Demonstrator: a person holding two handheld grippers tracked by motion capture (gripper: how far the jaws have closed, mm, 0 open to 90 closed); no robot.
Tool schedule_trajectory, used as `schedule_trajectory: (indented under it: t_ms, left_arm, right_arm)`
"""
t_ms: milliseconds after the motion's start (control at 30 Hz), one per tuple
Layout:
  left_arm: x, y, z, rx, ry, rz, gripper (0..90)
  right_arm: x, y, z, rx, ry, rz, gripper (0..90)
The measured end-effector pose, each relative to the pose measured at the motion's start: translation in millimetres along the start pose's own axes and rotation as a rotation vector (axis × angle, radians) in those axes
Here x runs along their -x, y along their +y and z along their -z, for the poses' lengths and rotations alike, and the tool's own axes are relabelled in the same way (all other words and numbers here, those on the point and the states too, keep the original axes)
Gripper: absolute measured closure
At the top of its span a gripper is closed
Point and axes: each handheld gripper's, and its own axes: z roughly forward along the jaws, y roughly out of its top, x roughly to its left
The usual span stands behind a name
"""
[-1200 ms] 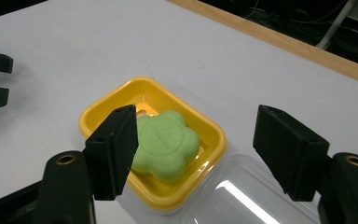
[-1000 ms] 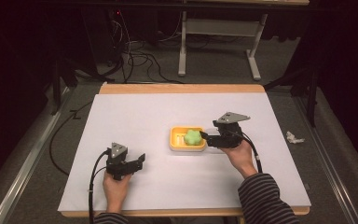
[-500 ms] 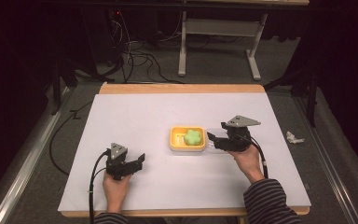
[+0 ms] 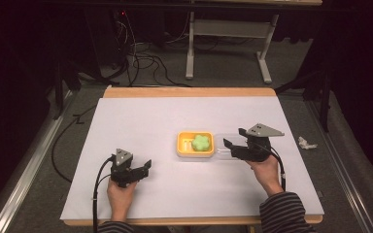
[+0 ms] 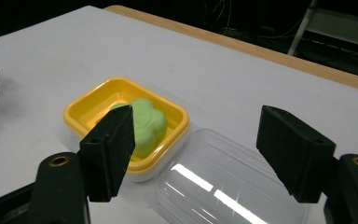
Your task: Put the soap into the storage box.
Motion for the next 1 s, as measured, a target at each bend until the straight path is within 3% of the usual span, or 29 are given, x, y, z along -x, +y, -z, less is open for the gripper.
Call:
schedule_trajectory:
  t_ms: [667, 1000]
  left_arm:
    - [-0.6, 0.1, -0.7, -0.007, 0.009, 0.000, 22.0]
    - [-0.2, -0.3, -1.3, -0.011, 0.007, -0.003, 21.7]
  right_arm:
    - [8.7, -29.2, 18.9, -0.008, -0.040, -0.053, 28.5]
    - [6.4, -39.1, 26.8, -0.003, -0.055, -0.068, 30.5]
